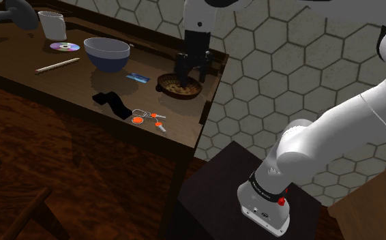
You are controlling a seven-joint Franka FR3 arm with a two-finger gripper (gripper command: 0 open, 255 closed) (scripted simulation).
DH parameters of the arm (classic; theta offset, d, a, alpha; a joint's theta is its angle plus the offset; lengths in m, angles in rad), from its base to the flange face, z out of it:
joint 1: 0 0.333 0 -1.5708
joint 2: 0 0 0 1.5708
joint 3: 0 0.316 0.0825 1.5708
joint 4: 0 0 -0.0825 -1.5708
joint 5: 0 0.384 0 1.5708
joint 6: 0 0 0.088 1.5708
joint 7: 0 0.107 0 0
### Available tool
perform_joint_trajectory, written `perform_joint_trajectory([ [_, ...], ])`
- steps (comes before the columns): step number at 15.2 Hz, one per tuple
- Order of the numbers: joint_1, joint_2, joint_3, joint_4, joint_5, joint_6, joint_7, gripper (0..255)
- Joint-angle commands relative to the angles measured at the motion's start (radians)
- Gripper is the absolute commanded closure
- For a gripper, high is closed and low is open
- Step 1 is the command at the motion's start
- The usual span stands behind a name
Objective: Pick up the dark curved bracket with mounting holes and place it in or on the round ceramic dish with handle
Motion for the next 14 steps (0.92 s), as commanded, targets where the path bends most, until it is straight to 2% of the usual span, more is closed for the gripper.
perform_joint_trajectory([
  [1,0.022,0.061,0.035,0.052,0.041,0.06,0.046,0],
  [7,0.056,0.257,0.121,0.249,0.007,0.073,0.159,0],
  [14,0.121,0.522,0.198,0.548,-0.088,0.036,0.297,0],
])
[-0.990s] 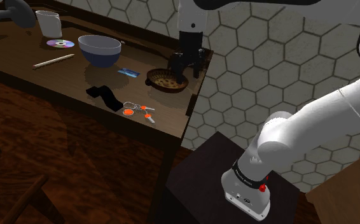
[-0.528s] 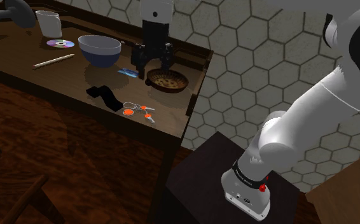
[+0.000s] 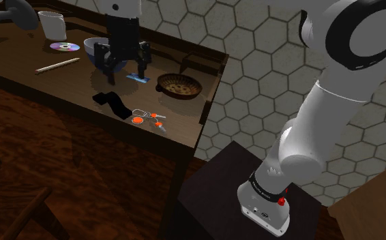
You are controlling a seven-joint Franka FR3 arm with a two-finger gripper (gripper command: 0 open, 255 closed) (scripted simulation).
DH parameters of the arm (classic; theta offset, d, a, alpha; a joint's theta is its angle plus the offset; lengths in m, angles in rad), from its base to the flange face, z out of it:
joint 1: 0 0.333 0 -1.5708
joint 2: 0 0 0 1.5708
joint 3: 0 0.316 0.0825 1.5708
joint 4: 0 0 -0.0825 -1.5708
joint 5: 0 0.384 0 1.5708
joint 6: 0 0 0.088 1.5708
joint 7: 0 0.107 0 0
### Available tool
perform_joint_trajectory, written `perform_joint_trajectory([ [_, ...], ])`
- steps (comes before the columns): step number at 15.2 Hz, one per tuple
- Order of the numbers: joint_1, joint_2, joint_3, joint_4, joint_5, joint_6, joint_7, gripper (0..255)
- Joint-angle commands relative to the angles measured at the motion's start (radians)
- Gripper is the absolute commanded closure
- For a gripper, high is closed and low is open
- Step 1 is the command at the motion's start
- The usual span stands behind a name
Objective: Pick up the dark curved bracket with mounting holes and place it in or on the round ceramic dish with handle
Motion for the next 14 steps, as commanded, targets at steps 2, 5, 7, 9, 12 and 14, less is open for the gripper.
perform_joint_trajectory([
  [2,0.039,0.13,0.023,0.159,-0.054,-0.035,0.056,0],
  [5,0.07,0.206,0.031,0.244,-0.086,-0.049,0.085,0],
  [7,0.068,0.199,0.03,0.207,-0.084,-0.019,0.084,0],
  [9,0.065,0.193,0.03,0.172,-0.082,0.01,0.083,0],
  [12,0.063,0.187,0.029,0.13,-0.081,0.047,0.083,0],
  [14,0.063,0.187,0.029,0.13,-0.081,0.047,0.083,0],
])
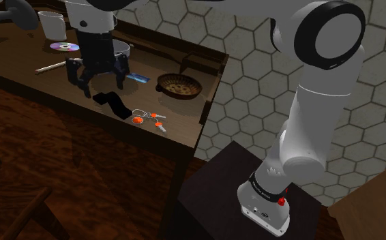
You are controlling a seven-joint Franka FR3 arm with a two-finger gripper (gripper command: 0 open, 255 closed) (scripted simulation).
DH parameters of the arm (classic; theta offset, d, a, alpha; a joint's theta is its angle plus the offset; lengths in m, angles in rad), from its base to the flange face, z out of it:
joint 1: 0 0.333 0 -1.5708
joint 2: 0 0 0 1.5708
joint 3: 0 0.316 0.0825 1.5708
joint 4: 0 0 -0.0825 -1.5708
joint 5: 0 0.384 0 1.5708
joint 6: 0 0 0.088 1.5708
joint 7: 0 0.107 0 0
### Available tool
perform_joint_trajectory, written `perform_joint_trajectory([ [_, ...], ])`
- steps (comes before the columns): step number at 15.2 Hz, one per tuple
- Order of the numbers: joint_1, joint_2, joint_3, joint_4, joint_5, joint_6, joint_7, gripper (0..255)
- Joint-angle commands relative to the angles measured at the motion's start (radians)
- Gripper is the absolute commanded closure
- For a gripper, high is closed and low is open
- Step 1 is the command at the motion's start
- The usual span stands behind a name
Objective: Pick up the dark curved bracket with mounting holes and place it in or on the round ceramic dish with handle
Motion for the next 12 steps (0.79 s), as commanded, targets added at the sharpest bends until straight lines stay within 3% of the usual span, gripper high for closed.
perform_joint_trajectory([
  [1,0.0,0.0,0.0,-0.003,0.0,0.004,0.0,0],
  [5,0.0,0.0,0.0,-0.003,0.0,0.003,0.0,0],
  [6,0.0,0.0,0.0,-0.003,0.0,0.003,0.0,255],
  [12,0.0,0.0,0.0,-0.003,0.0,0.003,0.0,255],
])
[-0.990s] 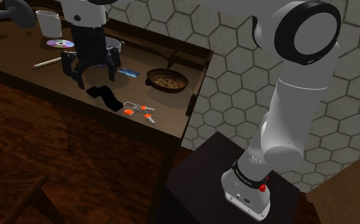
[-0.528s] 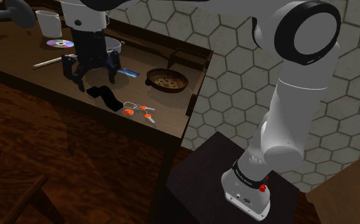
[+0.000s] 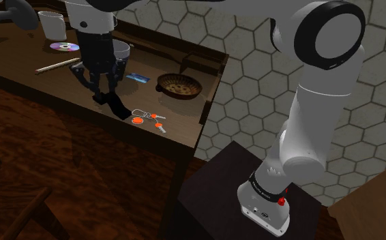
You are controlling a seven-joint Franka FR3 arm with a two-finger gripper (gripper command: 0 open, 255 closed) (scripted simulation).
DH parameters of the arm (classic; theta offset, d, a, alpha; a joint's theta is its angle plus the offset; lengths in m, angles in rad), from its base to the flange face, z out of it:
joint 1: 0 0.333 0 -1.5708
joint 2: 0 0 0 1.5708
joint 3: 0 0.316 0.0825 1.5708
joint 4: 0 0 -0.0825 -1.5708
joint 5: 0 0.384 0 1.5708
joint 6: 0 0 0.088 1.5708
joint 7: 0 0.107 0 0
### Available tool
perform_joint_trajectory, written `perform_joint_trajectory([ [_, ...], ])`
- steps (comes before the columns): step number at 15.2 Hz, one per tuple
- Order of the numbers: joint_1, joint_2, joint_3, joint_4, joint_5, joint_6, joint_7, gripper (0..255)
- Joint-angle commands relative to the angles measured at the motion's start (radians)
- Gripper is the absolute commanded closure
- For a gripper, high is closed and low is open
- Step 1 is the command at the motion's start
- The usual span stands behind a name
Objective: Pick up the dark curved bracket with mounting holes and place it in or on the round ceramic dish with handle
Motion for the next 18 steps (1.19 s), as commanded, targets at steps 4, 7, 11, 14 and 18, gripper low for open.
perform_joint_trajectory([
  [4,0.001,0.0,0.0,0.014,0.0,-0.013,0.0,255],
  [7,0.003,0.003,0.001,0.057,-0.001,-0.055,0.001,255],
  [11,0.007,0.01,0.002,0.121,-0.003,-0.112,0.003,255],
  [14,0.012,0.019,0.003,0.174,-0.006,-0.156,0.005,255],
  [18,0.019,0.036,0.005,0.252,-0.011,-0.218,0.008,255],
])
